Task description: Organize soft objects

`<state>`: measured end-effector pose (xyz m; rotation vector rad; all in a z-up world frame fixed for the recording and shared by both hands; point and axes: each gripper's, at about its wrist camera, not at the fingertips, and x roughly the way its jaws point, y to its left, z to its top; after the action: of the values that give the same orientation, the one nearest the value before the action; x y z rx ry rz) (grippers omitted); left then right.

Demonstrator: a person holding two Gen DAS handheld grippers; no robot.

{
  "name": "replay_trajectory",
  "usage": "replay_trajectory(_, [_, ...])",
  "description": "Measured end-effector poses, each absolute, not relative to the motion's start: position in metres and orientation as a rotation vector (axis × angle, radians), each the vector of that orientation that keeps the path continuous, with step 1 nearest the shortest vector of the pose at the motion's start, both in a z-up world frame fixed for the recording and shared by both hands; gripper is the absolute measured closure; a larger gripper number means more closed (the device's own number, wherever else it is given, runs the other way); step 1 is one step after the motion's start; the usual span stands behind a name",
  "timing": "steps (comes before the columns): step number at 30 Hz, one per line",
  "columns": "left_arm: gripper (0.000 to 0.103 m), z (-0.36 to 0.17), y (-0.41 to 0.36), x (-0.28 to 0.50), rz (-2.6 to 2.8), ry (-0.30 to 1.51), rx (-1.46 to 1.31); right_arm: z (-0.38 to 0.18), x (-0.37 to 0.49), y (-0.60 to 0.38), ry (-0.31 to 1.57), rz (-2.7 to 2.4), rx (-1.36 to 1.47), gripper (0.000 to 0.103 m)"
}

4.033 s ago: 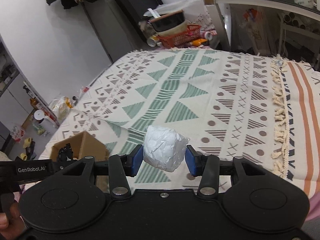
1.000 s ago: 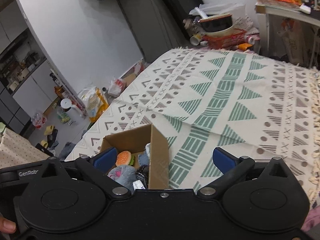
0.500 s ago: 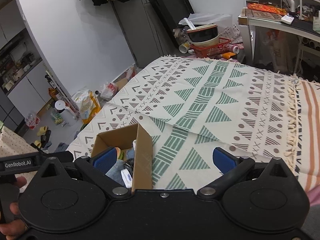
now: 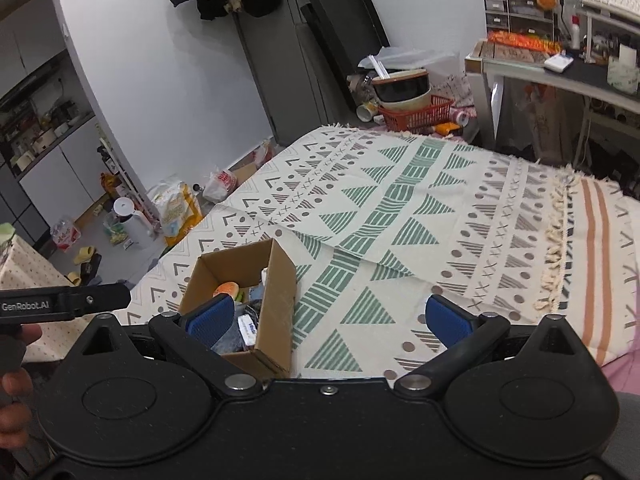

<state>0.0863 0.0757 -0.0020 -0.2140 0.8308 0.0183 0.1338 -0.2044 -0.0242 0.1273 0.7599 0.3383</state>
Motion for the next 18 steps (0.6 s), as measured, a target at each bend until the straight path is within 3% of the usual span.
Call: replay_trajectory(18, [0.004,-0.006,0.073,0.042,0.013,0.846,-0.161,-0.024,0.089,-0.228,0.723,0.347,0.124,0.0])
